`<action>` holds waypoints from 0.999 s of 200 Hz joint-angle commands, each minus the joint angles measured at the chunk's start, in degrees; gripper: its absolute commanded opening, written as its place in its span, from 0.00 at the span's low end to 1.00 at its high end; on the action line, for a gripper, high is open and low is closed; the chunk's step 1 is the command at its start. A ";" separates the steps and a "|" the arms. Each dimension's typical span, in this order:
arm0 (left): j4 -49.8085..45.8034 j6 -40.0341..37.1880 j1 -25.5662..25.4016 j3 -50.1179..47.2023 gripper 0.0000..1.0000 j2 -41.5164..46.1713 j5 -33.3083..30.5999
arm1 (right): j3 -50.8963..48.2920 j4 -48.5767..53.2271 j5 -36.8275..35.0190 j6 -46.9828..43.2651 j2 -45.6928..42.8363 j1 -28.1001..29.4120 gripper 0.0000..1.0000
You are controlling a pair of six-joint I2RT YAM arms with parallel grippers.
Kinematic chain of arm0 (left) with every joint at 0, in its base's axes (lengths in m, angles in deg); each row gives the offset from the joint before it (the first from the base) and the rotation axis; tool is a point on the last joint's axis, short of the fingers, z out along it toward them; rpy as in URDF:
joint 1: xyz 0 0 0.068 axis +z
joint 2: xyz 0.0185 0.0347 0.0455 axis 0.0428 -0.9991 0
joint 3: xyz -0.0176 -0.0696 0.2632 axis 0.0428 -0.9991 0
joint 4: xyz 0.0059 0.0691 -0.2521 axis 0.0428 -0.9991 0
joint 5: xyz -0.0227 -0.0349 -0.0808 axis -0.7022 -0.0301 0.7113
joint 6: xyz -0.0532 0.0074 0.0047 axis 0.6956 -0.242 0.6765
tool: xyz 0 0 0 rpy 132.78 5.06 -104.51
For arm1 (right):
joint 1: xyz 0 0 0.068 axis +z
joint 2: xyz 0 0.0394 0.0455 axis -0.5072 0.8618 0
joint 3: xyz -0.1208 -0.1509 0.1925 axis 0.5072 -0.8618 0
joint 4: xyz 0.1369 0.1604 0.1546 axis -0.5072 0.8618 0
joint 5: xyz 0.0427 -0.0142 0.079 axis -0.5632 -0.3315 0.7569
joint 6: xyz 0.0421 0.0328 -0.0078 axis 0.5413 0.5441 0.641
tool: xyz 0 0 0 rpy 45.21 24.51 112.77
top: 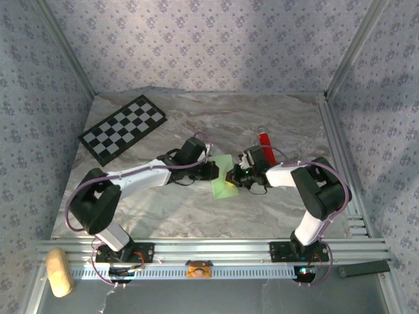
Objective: Fold a paper plane with a square sheet of paper (pick it up from the middle)
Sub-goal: Fold the triangle a second time at the center of the table.
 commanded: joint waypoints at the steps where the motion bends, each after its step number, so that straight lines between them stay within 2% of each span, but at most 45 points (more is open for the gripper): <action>1: 1.34 2.10 -2.24 1.10 0.06 -3.91 6.05 | -1.02 6.46 -4.88 0.47 0.86 -0.29 0.00; 72: 2.86 3.05 -3.19 3.70 0.05 -10.91 6.38 | -0.94 6.71 -4.89 0.49 1.03 -0.33 0.00; 140: 2.24 2.56 -3.28 4.17 0.05 -13.86 5.87 | -1.21 6.67 -4.90 0.38 1.17 -0.51 0.00; 200: -0.26 1.11 -3.33 2.40 0.05 -13.98 2.82 | -1.75 6.61 -5.08 0.34 1.38 -0.72 0.00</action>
